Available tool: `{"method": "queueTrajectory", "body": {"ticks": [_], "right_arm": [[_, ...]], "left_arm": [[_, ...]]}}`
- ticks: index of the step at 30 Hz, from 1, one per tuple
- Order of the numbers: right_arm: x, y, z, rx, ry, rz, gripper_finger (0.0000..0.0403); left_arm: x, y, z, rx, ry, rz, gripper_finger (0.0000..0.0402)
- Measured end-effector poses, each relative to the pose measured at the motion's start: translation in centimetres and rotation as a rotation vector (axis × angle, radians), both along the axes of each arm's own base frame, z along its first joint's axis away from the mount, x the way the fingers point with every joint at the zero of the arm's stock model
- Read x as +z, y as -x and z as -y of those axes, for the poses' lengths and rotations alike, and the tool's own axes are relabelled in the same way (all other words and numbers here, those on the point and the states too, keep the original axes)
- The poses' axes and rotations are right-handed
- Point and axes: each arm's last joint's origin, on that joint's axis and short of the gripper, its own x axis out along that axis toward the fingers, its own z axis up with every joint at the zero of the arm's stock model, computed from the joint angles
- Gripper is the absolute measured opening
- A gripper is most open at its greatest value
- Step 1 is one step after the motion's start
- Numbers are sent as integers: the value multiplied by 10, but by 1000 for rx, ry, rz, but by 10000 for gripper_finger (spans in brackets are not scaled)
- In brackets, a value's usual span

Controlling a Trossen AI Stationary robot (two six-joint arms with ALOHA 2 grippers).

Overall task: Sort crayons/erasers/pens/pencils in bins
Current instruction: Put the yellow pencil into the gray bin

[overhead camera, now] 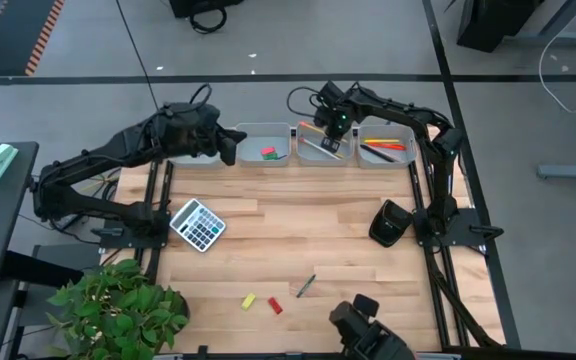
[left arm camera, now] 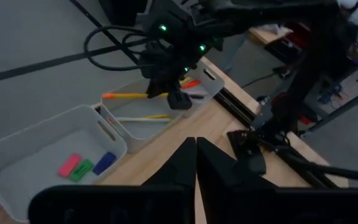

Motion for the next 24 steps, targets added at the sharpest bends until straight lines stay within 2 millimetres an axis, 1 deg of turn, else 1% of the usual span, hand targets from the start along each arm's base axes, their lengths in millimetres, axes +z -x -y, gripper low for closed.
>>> {"method": "queueTrajectory", "body": {"ticks": [7, 16, 24], "right_arm": [[0, -1, -6, 14, -10, -35, 40], [0, -2, -5, 40, 3, -32, 40], [0, -3, -6, 29, -10, -8, 41]], "left_arm": [[-1, 0, 8, -40, -7, -22, 20], [-1, -1, 7, -39, -6, -24, 13], [-1, -1, 7, -38, -5, -23, 23]]}}
